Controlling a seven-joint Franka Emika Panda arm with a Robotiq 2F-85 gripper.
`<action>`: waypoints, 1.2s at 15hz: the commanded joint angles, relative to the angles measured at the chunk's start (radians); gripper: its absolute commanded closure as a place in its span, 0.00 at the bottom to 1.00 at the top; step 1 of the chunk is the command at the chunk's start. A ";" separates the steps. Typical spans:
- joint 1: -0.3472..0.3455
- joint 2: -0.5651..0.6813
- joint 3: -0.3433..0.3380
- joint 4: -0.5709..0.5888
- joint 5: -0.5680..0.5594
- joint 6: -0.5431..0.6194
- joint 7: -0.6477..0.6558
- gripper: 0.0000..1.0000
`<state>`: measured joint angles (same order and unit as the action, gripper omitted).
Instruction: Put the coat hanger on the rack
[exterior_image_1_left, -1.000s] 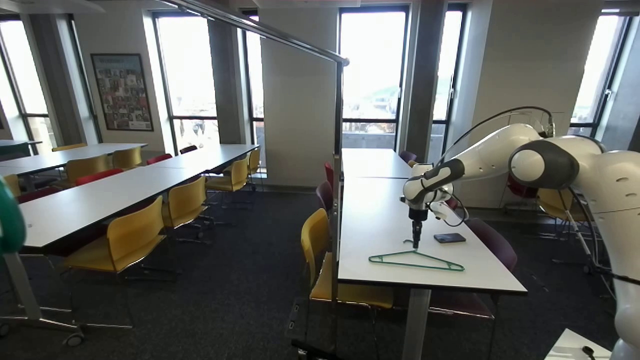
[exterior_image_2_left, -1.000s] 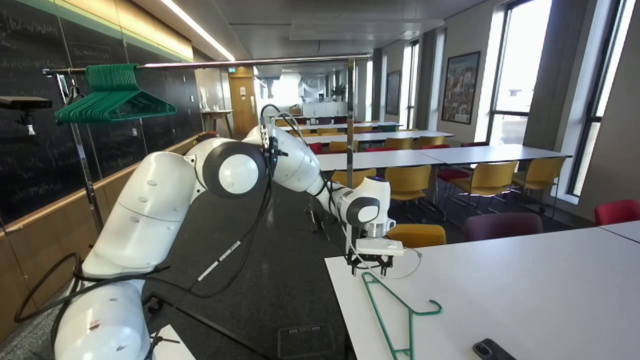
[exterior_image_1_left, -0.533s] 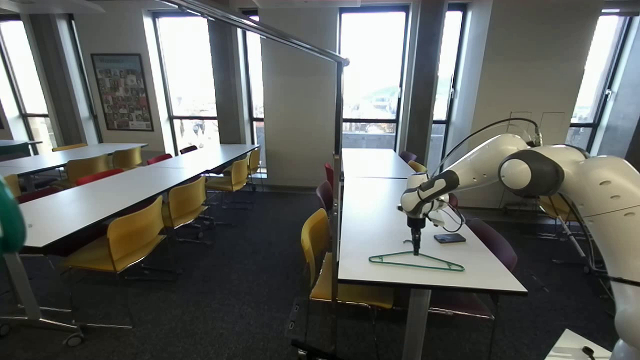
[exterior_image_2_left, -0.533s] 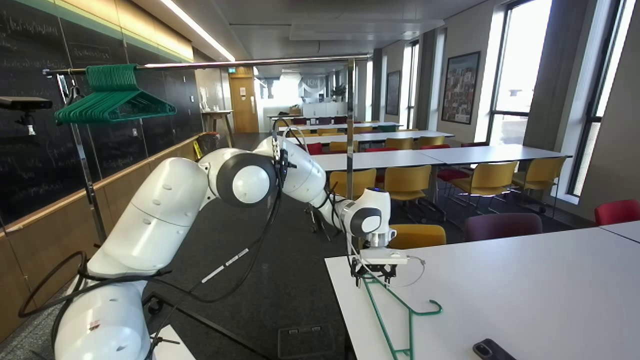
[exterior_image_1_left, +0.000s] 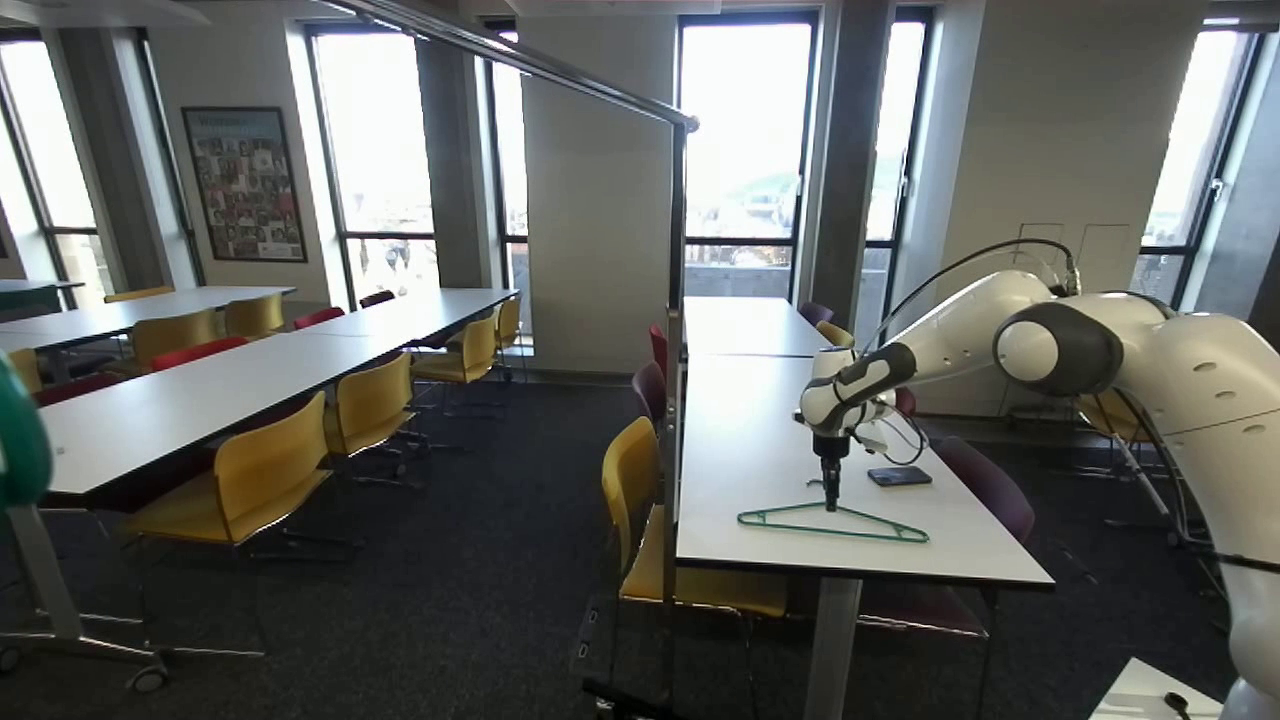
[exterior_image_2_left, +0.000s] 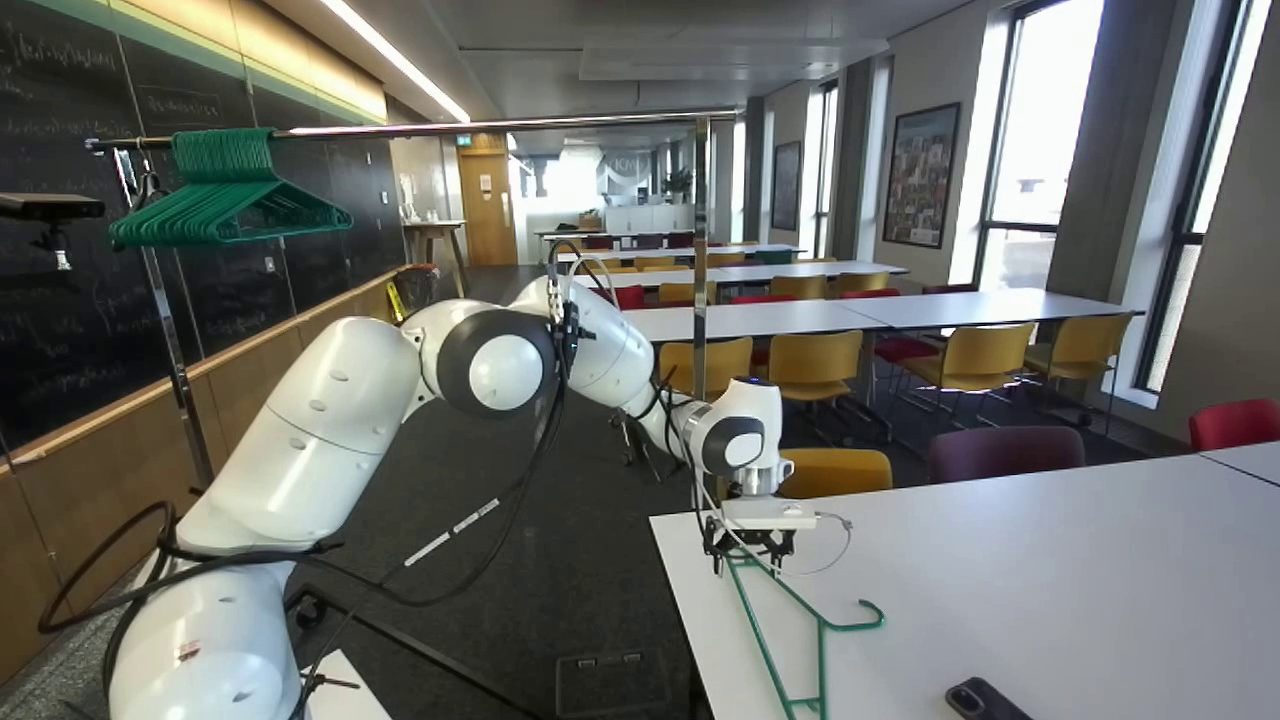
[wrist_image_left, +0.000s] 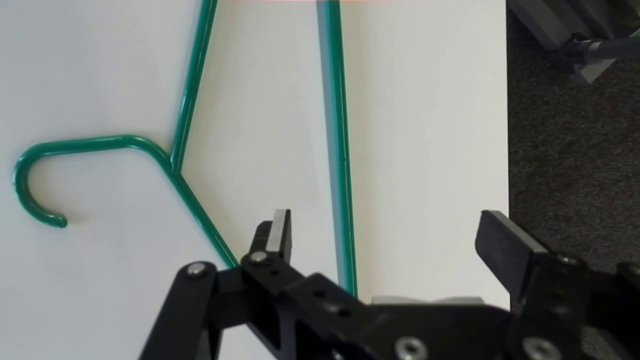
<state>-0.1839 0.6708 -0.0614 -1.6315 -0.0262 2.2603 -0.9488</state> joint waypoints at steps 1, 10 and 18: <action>-0.019 0.012 0.022 0.016 -0.025 -0.006 0.008 0.00; -0.012 0.143 0.040 0.087 -0.056 -0.004 -0.009 0.00; -0.014 0.191 0.037 0.132 -0.081 0.040 0.006 0.00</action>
<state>-0.1841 0.8444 -0.0345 -1.5322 -0.0834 2.2837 -0.9544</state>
